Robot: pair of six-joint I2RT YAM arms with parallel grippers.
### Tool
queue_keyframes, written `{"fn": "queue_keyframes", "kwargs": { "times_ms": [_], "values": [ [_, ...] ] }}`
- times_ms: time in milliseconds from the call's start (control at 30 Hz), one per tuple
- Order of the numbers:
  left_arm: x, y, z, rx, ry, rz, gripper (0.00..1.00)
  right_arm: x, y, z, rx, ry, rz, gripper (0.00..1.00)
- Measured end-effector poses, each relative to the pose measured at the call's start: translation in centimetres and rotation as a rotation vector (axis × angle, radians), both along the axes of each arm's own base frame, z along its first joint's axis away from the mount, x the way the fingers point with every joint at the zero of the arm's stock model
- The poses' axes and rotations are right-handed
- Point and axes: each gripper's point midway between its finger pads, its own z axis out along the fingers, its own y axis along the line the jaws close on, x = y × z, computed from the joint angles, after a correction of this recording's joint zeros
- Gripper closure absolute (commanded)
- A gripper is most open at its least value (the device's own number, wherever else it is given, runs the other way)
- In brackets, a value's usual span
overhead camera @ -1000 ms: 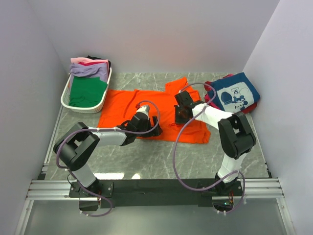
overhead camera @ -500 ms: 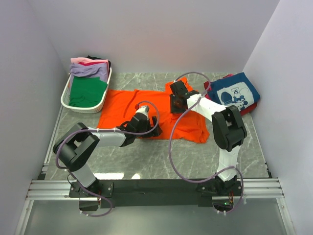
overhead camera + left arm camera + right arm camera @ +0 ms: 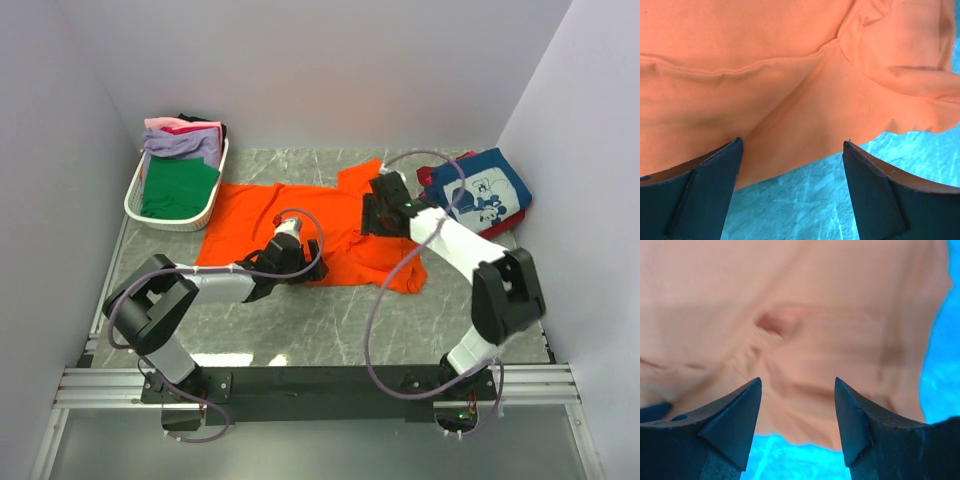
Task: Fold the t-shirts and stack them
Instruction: Fold the tshirt
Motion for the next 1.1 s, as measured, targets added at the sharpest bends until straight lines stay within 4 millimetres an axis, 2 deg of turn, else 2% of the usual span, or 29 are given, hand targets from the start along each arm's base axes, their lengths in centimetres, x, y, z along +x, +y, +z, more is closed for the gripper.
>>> {"fn": "queue_keyframes", "kwargs": {
  "times_ms": [167,300,533,600,800,933,1100],
  "values": [
    [-0.2,0.5,-0.1,0.051,-0.005,0.009,0.12,-4.1,-2.7,-0.2,-0.007,0.021,-0.049,0.33],
    [0.4,-0.1,1.0,0.078,-0.023,0.0,0.12,-7.6,-4.2,-1.2,-0.006,0.058,-0.076,0.32],
    [3.7,-4.3,5.6,0.012,-0.117,-0.034,0.12,-12.1,-6.2,-3.1,0.004,0.121,-0.134,0.32],
    [4.6,-5.6,6.1,-0.005,-0.126,-0.052,0.12,-13.0,-6.6,-3.9,0.004,0.144,-0.151,0.32],
    [5.9,-9.4,5.5,-0.046,-0.112,-0.121,0.12,-13.7,-7.0,-5.0,-0.003,0.18,-0.182,0.33],
    [5.7,-11.4,4.5,-0.072,-0.084,-0.177,0.12,-13.3,-7.4,-5.5,-0.011,0.186,-0.199,0.35],
    [5.1,-12.7,3.7,-0.104,-0.05,-0.225,0.12,-13.0,-8.0,-6.9,-0.038,0.223,-0.22,0.39]
  ]
}}
